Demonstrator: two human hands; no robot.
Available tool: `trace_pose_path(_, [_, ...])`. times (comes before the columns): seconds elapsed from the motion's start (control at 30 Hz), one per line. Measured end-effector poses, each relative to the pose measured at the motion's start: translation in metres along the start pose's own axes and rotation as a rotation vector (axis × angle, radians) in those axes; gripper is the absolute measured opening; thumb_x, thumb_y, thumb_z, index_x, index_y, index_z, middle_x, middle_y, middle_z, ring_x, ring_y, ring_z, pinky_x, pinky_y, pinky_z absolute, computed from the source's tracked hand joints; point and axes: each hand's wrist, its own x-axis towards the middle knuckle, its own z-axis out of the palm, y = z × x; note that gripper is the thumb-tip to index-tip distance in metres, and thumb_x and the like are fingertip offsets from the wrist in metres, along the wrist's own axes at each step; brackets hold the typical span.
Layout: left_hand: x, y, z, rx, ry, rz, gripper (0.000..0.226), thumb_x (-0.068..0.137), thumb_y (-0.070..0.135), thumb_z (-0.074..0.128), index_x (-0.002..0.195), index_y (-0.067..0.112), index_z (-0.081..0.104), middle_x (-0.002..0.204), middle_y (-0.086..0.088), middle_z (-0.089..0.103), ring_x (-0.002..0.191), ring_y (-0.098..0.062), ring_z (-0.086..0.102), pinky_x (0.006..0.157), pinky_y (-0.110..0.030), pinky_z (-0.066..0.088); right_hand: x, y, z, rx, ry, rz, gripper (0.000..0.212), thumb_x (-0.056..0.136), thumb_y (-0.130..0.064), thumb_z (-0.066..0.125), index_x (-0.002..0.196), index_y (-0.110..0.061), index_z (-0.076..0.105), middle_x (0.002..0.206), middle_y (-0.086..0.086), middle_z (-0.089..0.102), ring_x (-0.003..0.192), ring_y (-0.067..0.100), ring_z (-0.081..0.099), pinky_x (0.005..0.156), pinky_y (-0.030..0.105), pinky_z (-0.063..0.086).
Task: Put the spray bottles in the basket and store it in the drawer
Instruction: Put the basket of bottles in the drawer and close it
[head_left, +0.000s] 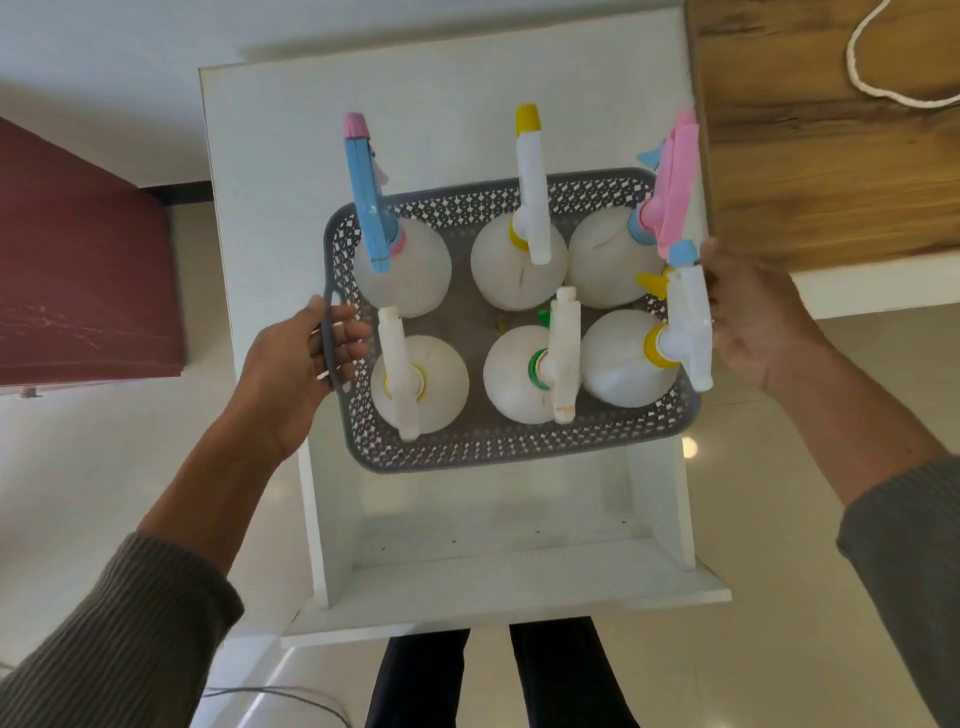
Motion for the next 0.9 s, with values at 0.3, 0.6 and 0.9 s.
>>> trace_pose_path(0.3, [-0.051,-0.073,-0.044,0.033,0.063,-0.066,0.040,0.102,0.040,0.040,0.103,0.012,0.068,0.079,0.000,0.075,0.067,-0.010,0.070,0.070,-0.029,0.051,-0.067,0.075,-0.011,0.013,-0.027,0.126,0.040,0.103,-0.037,0.044,0.088,-0.007,0.066,0.095,0.019,0.061,0.079,0.029,0.061,0.066,0.028,0.057])
trace_pose_path(0.6, [-0.057,-0.145,-0.060,0.077,0.094,-0.140,0.038,0.104,0.036,0.039,0.102,0.009,0.066,0.071,0.000,0.073,0.060,-0.009,0.067,0.055,-0.020,0.053,-0.079,0.155,-0.007,-0.200,-0.008,0.094,0.047,0.103,-0.041,0.042,0.106,-0.002,0.068,0.093,0.016,0.065,0.083,0.025,0.063,0.072,0.029,0.053])
trace_pose_path(0.9, [0.003,-0.212,-0.060,0.291,0.104,-0.154,0.025,0.104,0.027,0.044,0.105,0.010,0.061,0.088,-0.009,0.070,0.072,-0.014,0.064,0.066,-0.025,0.048,-0.042,0.231,0.005,-0.211,0.082,0.141,0.043,0.103,-0.041,0.041,0.087,-0.010,0.065,0.089,0.014,0.067,0.080,0.023,0.065,0.074,0.032,0.053])
